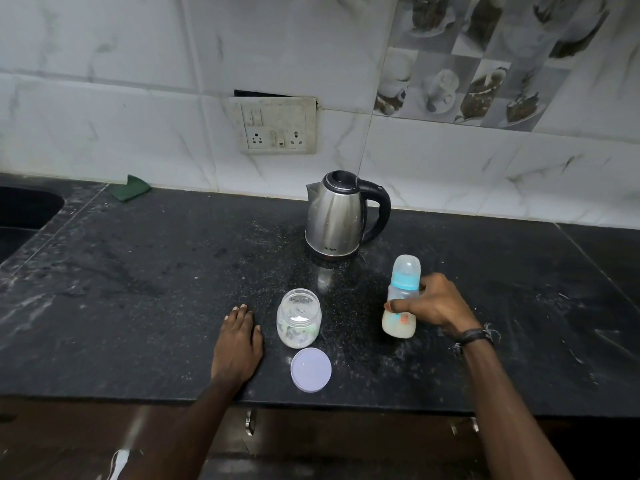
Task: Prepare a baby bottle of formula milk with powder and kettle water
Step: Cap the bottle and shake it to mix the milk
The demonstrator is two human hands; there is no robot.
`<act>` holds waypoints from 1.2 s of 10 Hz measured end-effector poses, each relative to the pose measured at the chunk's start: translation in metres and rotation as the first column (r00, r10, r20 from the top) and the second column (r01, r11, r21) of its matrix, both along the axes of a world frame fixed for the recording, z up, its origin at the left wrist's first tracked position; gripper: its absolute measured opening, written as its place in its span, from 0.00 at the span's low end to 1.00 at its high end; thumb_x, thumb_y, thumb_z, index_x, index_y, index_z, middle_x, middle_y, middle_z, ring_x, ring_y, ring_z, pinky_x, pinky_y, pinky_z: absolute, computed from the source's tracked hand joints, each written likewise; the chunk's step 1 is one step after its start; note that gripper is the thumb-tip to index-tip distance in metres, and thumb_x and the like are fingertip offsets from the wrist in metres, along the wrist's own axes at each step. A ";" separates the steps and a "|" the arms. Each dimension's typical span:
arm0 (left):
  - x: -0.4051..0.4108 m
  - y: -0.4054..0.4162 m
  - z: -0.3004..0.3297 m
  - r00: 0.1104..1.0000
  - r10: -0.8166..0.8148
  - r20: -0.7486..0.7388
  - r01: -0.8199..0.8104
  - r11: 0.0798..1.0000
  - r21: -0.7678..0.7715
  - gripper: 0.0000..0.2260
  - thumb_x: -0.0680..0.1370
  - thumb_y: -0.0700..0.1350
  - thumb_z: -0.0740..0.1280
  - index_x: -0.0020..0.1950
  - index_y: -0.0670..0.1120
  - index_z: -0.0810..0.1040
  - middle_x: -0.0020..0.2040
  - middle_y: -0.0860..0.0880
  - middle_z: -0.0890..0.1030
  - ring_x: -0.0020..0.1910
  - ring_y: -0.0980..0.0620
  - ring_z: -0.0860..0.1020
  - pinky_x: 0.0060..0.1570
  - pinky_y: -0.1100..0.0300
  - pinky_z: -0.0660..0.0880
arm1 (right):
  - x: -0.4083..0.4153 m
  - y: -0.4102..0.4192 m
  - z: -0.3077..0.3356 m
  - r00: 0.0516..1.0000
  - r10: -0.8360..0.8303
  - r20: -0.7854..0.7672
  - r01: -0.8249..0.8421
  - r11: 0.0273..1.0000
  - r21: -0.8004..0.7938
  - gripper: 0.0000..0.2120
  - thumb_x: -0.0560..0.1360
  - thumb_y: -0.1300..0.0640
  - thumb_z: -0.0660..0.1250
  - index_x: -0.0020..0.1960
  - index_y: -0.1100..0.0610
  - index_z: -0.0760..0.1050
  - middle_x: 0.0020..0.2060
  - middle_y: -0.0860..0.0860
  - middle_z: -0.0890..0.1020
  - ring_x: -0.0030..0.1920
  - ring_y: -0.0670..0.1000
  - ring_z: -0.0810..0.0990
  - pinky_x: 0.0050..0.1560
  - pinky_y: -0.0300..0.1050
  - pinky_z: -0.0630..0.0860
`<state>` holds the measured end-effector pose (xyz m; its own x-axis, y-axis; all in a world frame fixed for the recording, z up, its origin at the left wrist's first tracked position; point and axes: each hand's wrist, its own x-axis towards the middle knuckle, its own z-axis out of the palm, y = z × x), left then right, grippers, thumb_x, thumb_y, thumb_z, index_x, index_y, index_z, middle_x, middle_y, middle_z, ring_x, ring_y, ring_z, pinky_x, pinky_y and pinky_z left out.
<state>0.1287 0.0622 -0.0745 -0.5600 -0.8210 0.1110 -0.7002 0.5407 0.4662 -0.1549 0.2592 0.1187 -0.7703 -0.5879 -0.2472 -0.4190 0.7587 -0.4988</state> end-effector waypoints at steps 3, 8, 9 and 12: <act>0.000 0.000 0.000 1.000 0.003 0.001 -0.003 1.000 -0.012 0.28 0.79 0.52 0.50 0.65 0.34 0.77 0.69 0.35 0.75 0.70 0.36 0.72 0.72 0.44 0.65 | 0.000 0.002 0.002 0.998 0.010 -0.060 -0.009 1.000 0.010 0.29 0.54 0.40 0.80 0.49 0.53 0.79 0.44 0.49 0.84 0.44 0.52 0.83 0.48 0.53 0.81; -0.001 0.000 0.000 1.000 0.001 0.001 -0.001 1.000 -0.011 0.27 0.79 0.51 0.51 0.63 0.33 0.78 0.67 0.34 0.76 0.68 0.35 0.74 0.70 0.42 0.68 | 0.002 0.005 0.001 0.995 0.060 0.080 -0.052 0.994 -0.099 0.23 0.53 0.44 0.81 0.44 0.53 0.83 0.40 0.48 0.86 0.42 0.47 0.85 0.47 0.50 0.82; 0.000 0.000 0.000 1.000 0.002 -0.006 -0.002 1.000 -0.015 0.27 0.79 0.51 0.52 0.63 0.34 0.78 0.67 0.34 0.76 0.68 0.35 0.74 0.71 0.43 0.67 | 0.005 0.006 -0.001 0.986 0.104 0.129 -0.091 0.991 -0.100 0.23 0.53 0.44 0.81 0.44 0.53 0.84 0.40 0.48 0.87 0.43 0.47 0.85 0.51 0.53 0.82; -0.001 0.000 0.000 1.000 -0.001 -0.003 0.001 1.000 -0.011 0.27 0.79 0.52 0.51 0.63 0.34 0.78 0.67 0.34 0.76 0.69 0.36 0.73 0.71 0.43 0.67 | 0.005 0.004 -0.002 0.996 0.036 0.087 -0.021 0.986 -0.167 0.20 0.55 0.45 0.82 0.43 0.53 0.84 0.39 0.48 0.86 0.42 0.47 0.85 0.49 0.53 0.82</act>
<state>0.1272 0.0624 -0.0746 -0.5603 -0.8194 0.1214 -0.6984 0.5461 0.4626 -0.1497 0.2634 0.1167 -0.7317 -0.6478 -0.2119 -0.3871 0.6509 -0.6531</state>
